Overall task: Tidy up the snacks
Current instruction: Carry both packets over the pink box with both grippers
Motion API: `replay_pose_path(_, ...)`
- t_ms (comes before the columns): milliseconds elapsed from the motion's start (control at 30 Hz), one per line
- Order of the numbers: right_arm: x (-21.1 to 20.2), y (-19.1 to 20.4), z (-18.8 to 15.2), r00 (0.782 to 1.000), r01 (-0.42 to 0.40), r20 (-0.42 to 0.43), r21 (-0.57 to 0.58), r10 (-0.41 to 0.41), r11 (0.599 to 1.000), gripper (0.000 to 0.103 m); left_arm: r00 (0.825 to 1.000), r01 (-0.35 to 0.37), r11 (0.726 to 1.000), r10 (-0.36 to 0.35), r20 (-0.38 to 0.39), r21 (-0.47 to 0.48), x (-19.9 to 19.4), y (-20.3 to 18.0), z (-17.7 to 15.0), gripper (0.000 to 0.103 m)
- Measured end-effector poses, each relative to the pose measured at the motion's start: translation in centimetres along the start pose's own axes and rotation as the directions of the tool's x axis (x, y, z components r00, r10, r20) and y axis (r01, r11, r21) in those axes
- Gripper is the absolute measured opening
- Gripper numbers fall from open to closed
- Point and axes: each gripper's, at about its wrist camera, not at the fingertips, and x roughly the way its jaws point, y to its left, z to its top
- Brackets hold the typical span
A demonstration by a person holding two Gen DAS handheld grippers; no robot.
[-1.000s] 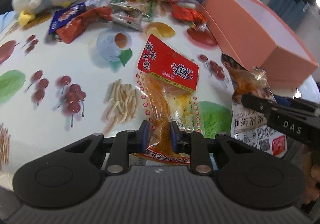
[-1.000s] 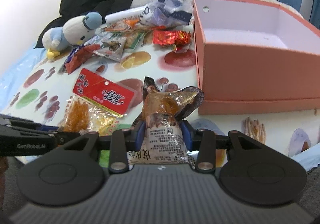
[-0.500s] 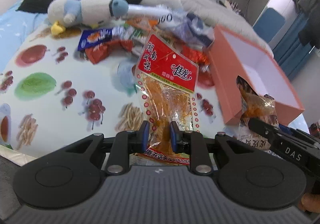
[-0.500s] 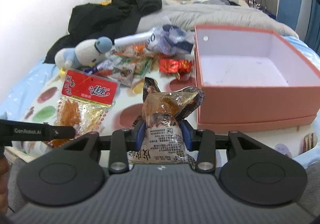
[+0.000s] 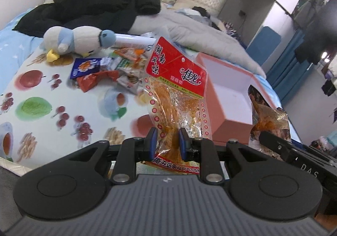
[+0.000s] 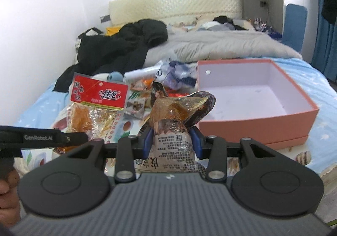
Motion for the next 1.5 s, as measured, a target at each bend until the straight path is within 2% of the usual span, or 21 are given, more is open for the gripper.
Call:
replay_pose_path(267,-4.0,-2.6,0.6,0.998,0.055,0.04,0.032,-0.056,0.998,0.042,0.993,0.119,0.992,-0.118,-0.028,0.041,-1.1,-4.2,0.4,0.025)
replay_pose_path(567,-3.8,-5.4,0.9,0.993,0.104,0.039,0.081,-0.107,0.991,0.042,0.979,0.192,0.977,-0.185,-0.081,0.091,3.1,-8.8,1.8,0.025)
replay_pose_path(767,-1.4,-8.2,2.1,0.991,0.125,0.039,0.109,-0.13,0.986,0.042,0.972,0.211,0.971,-0.197,-0.129,0.107,8.5,-11.3,3.7,0.025)
replay_pose_path(1033,3.2,-12.8,5.4,0.989,0.141,0.032,0.112,-0.145,0.984,0.042,0.97,0.214,0.968,-0.195,-0.142,0.133,14.3,-15.8,8.3,0.025)
replay_pose_path(1200,6.3,-15.7,7.4,0.988,0.15,0.014,0.129,-0.153,0.98,0.042,0.962,0.23,0.963,-0.203,-0.181,0.143,19.2,-18.6,10.8,0.025)
replay_pose_path(1500,13.1,-20.2,7.8,0.985,0.166,-0.064,0.181,-0.157,0.969,0.042,0.949,0.232,0.955,-0.179,-0.261,0.185,28.2,-21.8,12.1,0.025)
